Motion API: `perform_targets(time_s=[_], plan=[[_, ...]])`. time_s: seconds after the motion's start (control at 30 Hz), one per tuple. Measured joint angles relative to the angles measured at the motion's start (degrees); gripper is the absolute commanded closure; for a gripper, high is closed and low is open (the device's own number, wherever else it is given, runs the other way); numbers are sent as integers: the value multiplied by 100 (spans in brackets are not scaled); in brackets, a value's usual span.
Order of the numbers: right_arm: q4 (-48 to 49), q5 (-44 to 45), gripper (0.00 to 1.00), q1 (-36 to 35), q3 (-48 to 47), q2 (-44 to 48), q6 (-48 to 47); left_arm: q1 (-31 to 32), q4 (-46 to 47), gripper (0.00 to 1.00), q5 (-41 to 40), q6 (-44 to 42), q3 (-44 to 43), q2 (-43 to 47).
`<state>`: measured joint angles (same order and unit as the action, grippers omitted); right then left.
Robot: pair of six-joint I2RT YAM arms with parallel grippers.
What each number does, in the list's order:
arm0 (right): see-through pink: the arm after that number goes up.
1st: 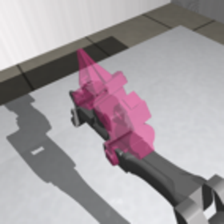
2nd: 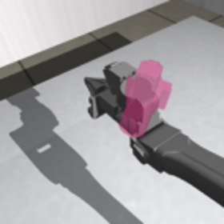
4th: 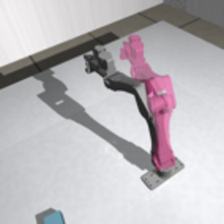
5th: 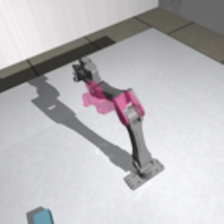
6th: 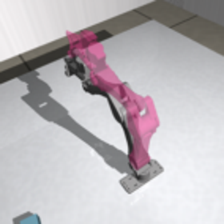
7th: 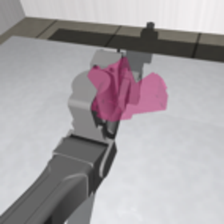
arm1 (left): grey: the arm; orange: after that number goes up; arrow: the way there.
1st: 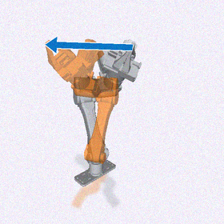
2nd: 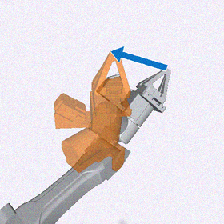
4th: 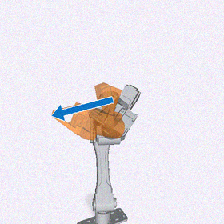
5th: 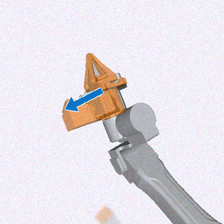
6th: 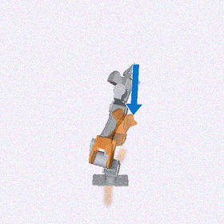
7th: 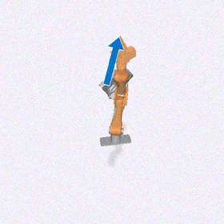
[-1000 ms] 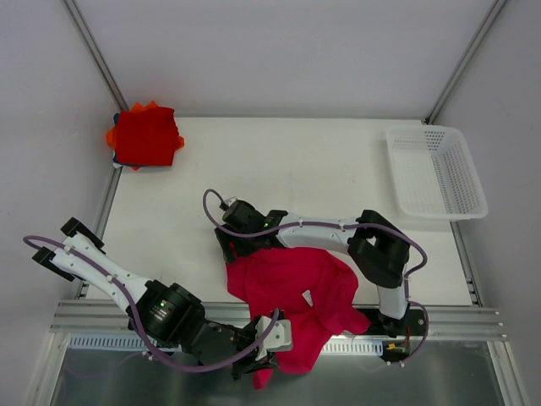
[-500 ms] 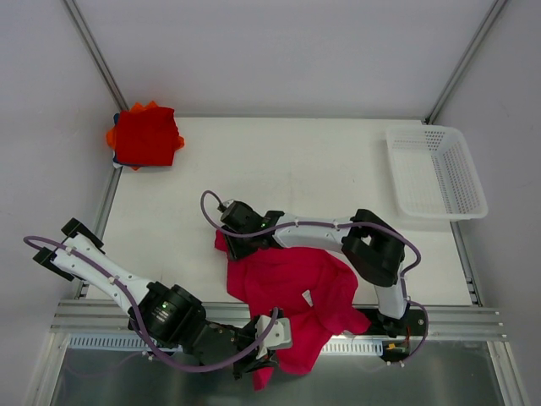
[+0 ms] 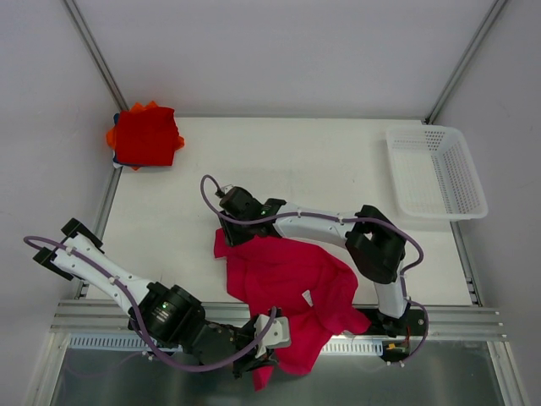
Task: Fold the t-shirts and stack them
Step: Flatten the tshirt out
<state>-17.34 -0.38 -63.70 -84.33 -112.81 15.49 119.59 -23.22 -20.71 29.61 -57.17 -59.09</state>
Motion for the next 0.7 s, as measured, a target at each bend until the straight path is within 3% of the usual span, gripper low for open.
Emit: perform_targets(time_s=[0.13,0.23,0.7], plan=[[-9,-7,40,13,0,-31,-4,0,31,100,-39,4,52,83],[-9,-26,30,13,0,-37,20,0,28,100,-57,2,96,138],[59,-341,30,-116,-256,-501,210,0,153,100,-87,0,271,345]])
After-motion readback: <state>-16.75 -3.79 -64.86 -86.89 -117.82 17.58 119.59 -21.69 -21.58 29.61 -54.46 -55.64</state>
